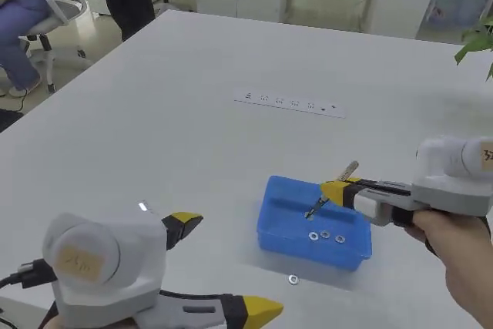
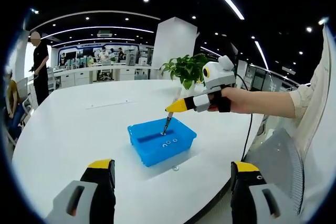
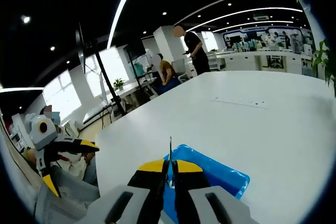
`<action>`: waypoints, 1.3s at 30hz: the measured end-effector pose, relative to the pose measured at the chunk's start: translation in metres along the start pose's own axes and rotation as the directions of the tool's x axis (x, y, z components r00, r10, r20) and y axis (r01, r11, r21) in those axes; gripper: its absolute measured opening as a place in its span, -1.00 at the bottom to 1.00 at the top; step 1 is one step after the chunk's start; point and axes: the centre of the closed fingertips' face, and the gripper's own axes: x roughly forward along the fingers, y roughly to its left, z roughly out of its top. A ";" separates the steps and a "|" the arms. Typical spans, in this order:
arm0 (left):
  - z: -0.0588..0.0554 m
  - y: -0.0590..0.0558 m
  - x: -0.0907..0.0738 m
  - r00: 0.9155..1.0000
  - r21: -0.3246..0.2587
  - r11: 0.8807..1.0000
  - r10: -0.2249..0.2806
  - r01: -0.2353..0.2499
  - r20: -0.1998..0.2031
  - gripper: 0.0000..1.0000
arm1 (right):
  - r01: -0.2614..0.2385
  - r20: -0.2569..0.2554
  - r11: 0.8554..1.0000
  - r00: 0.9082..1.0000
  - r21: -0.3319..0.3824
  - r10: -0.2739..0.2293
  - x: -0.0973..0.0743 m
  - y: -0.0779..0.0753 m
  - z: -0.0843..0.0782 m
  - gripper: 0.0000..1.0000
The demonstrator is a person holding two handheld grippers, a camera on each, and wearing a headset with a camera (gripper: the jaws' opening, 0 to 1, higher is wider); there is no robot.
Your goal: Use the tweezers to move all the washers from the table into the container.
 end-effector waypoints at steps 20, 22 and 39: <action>-0.002 0.006 -0.001 1.000 -0.013 1.000 0.012 -0.012 0.001 0.86 | 0.035 -0.166 0.998 0.986 0.044 -0.027 0.033 -0.021 -0.038 -0.97; -0.002 0.006 -0.001 1.000 -0.012 1.000 0.014 -0.014 -0.001 0.86 | 0.037 -0.175 0.999 0.984 0.036 -0.030 0.033 -0.021 -0.041 -0.97; -0.002 0.004 0.000 1.000 -0.015 1.000 0.009 -0.009 -0.002 0.86 | -0.019 -0.136 1.000 0.990 -0.007 0.018 0.027 -0.008 -0.032 -0.94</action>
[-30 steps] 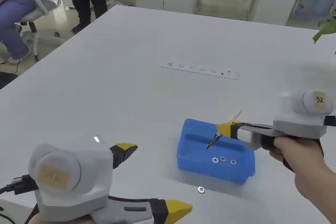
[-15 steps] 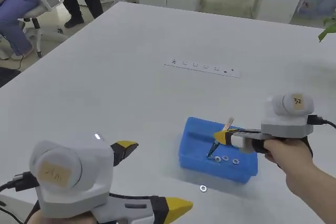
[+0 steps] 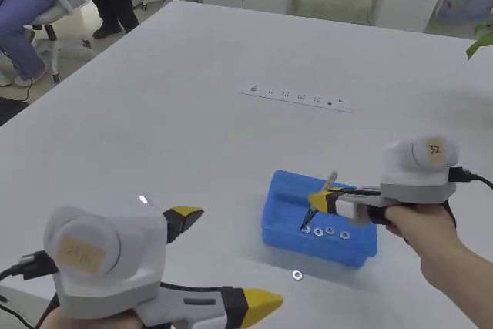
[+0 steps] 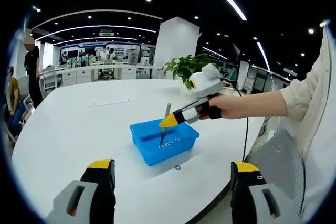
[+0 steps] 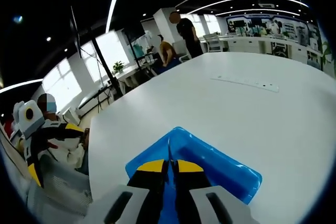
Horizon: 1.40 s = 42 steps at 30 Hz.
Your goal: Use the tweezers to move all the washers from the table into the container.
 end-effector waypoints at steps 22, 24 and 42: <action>-0.001 -0.005 0.004 1.000 0.013 1.000 -0.022 0.023 -0.020 0.86 | -0.151 0.164 0.987 0.977 0.062 0.139 -0.041 0.046 0.008 -0.95; -0.001 -0.007 0.004 0.999 0.019 0.999 -0.027 0.027 -0.023 0.86 | -0.149 0.127 0.988 0.982 0.045 0.143 -0.037 0.051 -0.004 -0.95; 0.000 -0.008 0.005 0.999 0.023 0.999 -0.025 0.025 -0.021 0.86 | -0.106 -0.127 0.978 0.988 -0.178 0.084 -0.009 0.057 -0.055 -0.95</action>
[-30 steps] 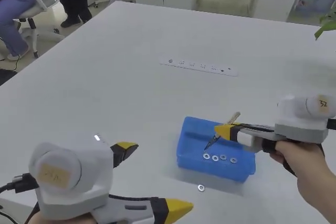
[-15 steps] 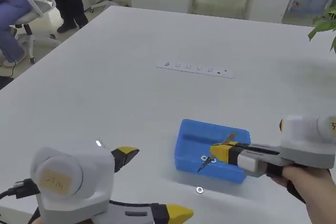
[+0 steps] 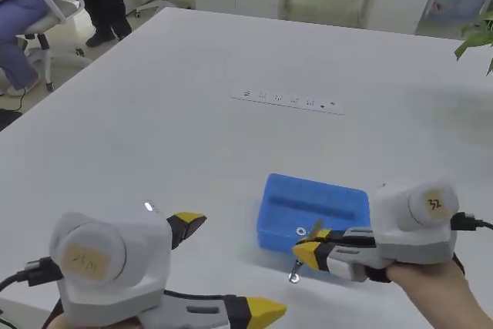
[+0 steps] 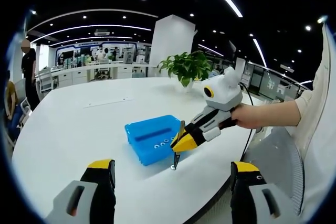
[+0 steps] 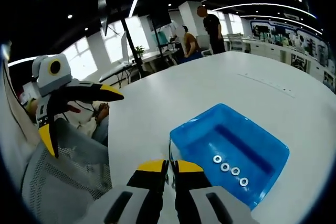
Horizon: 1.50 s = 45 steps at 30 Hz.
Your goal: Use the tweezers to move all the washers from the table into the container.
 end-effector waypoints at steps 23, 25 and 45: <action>-0.002 0.004 0.000 1.000 -0.007 1.000 0.007 -0.007 0.000 0.86 | -0.002 -0.020 0.999 1.000 -0.049 0.001 0.004 0.005 -0.002 -0.94; -0.002 0.004 0.000 1.000 -0.008 1.000 0.006 -0.006 0.001 0.85 | -0.004 -0.027 0.996 1.000 -0.084 0.002 0.005 0.008 -0.002 -0.95; -0.002 0.001 0.000 1.000 -0.007 1.000 0.003 -0.003 0.004 0.85 | -0.019 0.060 0.978 0.998 -0.206 0.032 -0.013 0.019 0.044 -0.97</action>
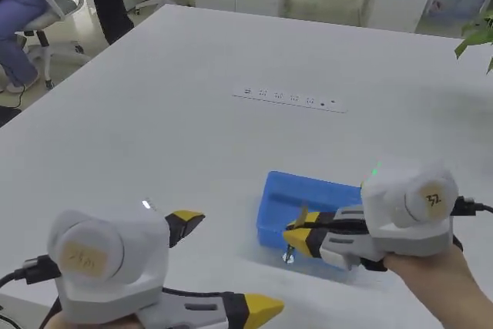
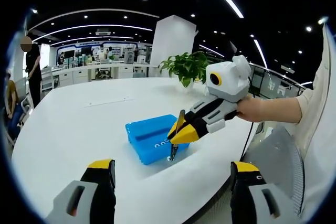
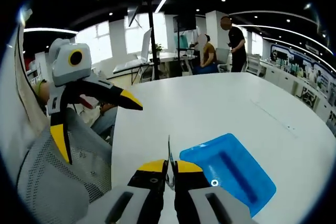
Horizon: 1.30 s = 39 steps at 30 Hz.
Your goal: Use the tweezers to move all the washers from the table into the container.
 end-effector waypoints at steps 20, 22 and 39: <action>0.000 0.000 -0.002 1.000 -0.015 1.000 0.001 -0.001 0.001 0.84 | 0.102 0.115 0.938 0.982 0.332 -0.147 0.001 -0.069 0.013 -0.97; -0.001 0.000 -0.002 1.000 -0.017 1.000 0.001 -0.001 0.000 0.83 | 0.113 0.094 0.922 0.983 0.369 -0.158 0.006 -0.075 0.005 -0.97; 0.000 0.004 -0.004 1.000 -0.040 0.999 0.007 -0.006 0.006 0.80 | 0.160 0.004 0.923 0.985 0.349 -0.173 0.031 -0.080 -0.019 -0.96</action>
